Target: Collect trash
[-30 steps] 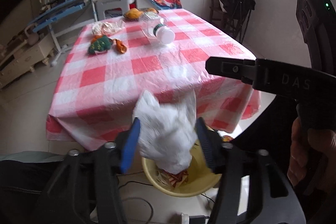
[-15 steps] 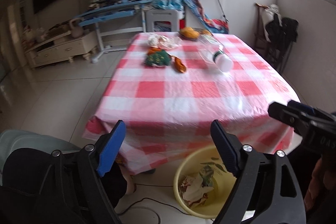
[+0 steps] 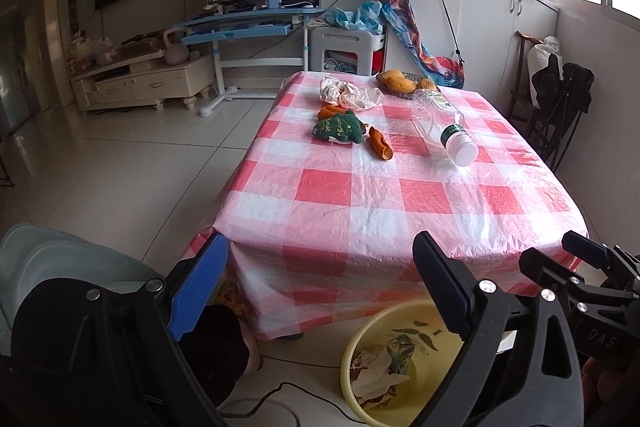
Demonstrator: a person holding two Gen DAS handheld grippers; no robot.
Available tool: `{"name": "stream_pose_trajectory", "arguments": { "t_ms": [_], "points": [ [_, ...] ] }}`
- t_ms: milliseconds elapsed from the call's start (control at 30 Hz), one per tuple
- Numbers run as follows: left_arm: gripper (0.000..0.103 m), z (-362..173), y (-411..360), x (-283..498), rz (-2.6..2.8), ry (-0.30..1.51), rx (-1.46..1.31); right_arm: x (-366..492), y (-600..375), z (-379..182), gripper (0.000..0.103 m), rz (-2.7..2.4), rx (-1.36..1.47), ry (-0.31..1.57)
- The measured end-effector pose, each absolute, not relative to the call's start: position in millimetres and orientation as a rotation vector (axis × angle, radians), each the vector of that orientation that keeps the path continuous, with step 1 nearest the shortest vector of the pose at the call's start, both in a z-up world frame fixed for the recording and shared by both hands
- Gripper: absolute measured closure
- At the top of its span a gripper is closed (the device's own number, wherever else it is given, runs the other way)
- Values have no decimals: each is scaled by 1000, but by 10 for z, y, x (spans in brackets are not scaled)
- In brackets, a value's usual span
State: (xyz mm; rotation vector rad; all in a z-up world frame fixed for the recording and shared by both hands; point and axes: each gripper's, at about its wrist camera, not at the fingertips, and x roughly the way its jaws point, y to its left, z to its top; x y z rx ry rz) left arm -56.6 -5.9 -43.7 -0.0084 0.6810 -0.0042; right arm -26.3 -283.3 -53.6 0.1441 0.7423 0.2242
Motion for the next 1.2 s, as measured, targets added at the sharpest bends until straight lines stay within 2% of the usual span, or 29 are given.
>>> {"name": "stream_pose_trajectory", "arguments": {
  "t_ms": [1200],
  "points": [
    [12, -521, 55, -451, 54, 731, -56, -251, -2645, -575, 20, 259, 104, 756]
  ]
}}
